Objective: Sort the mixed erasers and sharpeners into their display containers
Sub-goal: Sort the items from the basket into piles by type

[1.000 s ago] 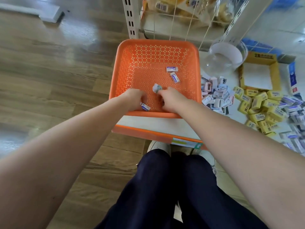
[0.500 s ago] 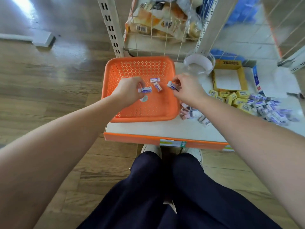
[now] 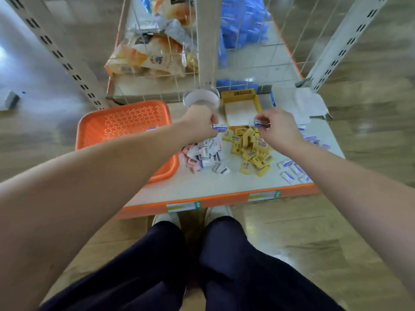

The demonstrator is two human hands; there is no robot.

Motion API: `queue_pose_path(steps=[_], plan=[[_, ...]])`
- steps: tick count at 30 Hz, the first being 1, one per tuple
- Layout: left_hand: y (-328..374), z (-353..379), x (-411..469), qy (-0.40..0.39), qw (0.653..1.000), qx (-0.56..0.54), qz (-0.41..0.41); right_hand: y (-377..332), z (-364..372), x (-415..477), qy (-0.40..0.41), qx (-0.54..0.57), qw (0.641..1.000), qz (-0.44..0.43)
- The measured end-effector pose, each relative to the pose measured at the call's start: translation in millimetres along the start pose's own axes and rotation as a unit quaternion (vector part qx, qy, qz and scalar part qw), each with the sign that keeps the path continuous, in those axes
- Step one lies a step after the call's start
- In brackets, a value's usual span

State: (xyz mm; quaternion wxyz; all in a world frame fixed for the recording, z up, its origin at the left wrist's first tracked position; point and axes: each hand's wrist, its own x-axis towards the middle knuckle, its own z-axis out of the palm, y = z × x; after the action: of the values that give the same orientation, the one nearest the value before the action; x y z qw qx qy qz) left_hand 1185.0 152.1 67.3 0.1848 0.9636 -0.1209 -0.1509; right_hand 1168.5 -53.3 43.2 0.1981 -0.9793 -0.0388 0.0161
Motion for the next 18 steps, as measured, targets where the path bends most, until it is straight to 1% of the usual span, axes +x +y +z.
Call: queue_pose_path(steps=[2, 6, 9, 12, 15, 18], plan=[[26.3, 13.0, 19.7, -0.018, 1.000, 0.007, 0.023, 31.2, -6.0, -3.2, 0.005, 0.003, 1.000, 0.029], [71.5, 49.5, 54.9, -0.040, 0.997, 0.010, 0.062, 90.9, -8.7, -5.8, 0.021, -0.024, 0.994, 0.100], [97.6, 85.7, 73.7, -0.043, 0.997, 0.001, 0.069, 125.9, -2.9, -10.1, 0.025, -0.025, 0.987, 0.157], [116.8, 119.9, 82.0, -0.037, 0.997, -0.019, 0.068, 147.6, 9.6, -16.9, 0.023, -0.013, 0.980, 0.196], [130.2, 143.0, 84.3, -0.015, 0.997, -0.026, 0.066, 157.8, 20.9, -21.8, 0.020, -0.008, 0.978, 0.206], [137.9, 152.0, 85.6, 0.005, 0.998, -0.010, 0.059, 156.6, 25.8, -24.5, 0.057, 0.048, 0.973, 0.218]])
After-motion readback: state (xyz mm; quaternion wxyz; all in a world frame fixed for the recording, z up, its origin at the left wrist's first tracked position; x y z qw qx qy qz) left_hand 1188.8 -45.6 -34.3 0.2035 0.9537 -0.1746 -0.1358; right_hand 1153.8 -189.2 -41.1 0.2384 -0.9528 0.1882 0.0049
